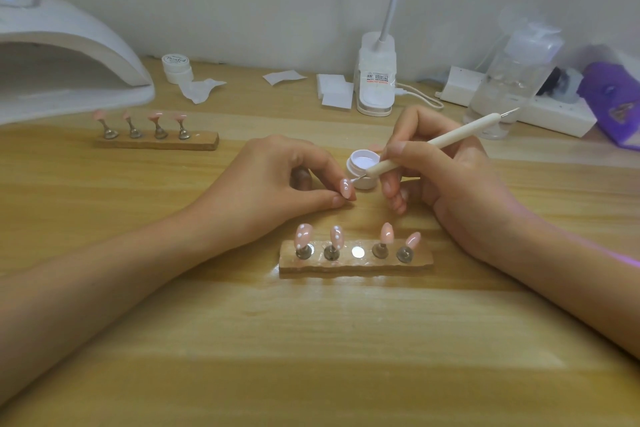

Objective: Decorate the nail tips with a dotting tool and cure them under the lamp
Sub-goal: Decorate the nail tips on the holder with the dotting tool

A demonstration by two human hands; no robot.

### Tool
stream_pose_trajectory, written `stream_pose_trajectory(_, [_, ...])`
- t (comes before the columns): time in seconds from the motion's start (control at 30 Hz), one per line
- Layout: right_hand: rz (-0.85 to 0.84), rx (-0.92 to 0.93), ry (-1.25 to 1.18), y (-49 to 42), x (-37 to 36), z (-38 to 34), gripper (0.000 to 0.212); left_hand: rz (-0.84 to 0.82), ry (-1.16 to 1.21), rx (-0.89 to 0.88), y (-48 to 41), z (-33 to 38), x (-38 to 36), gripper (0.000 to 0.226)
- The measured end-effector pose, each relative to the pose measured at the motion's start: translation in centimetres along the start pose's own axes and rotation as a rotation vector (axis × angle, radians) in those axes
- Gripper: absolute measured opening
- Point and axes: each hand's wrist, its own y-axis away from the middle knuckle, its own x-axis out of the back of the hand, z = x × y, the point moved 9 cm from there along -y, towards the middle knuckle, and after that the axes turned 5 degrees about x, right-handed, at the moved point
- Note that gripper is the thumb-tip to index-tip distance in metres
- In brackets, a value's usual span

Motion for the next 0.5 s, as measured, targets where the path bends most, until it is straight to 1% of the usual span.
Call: stream_pose_trajectory(0.5, [-0.029,-0.055,0.07,0.02,-0.28,0.55,0.023,0.002,-0.008,0.003,-0.05,0.02,-0.01,0.016])
